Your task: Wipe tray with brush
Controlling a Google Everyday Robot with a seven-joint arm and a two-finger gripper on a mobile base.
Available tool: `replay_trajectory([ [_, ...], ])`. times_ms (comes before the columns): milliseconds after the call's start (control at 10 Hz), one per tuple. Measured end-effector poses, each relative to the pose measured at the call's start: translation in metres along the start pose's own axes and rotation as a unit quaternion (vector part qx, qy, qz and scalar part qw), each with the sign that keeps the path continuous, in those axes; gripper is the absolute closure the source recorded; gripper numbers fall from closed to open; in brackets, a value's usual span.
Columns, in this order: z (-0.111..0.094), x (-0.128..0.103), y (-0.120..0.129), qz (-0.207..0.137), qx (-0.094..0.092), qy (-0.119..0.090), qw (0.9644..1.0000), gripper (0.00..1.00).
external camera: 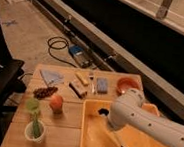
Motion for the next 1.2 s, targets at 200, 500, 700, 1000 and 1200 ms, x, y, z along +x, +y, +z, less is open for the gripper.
replay_trajectory([
  [200, -0.005, -0.006, 0.036, 0.038, -0.002, 0.002, 0.9993, 1.0],
  [500, -0.012, 0.0, 0.063, 0.056, 0.001, 0.018, 0.9983, 1.0],
  [700, -0.014, 0.01, 0.05, 0.038, 0.02, 0.039, 0.9983, 1.0],
  [1000, -0.011, 0.034, -0.007, -0.019, 0.054, 0.056, 0.9968, 1.0],
  [1200, -0.006, 0.043, -0.038, -0.039, 0.064, 0.051, 0.9958, 1.0],
])
